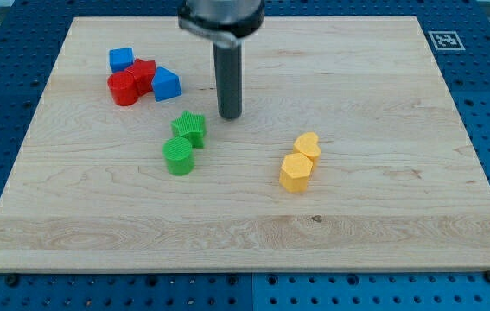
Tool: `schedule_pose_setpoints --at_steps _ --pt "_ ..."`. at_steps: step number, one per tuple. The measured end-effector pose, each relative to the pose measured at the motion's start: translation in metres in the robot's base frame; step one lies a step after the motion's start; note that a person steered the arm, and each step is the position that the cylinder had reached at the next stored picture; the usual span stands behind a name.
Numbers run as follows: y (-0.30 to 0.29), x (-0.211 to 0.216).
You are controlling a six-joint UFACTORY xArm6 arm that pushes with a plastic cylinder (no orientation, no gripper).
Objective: Separate the blue triangle from the red star
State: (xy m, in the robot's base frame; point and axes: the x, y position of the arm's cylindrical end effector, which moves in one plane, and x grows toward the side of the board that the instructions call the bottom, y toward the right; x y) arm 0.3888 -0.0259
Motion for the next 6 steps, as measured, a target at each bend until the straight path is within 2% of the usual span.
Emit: schedule_pose_setpoints --at_steps 1,3,4,5,6 --pt "-0.033 -0.009" --pt "-0.108 0.004" --pt "-0.126 -0.024" --pt "-0.123 -0.058" --pt "-0.101 -0.073"
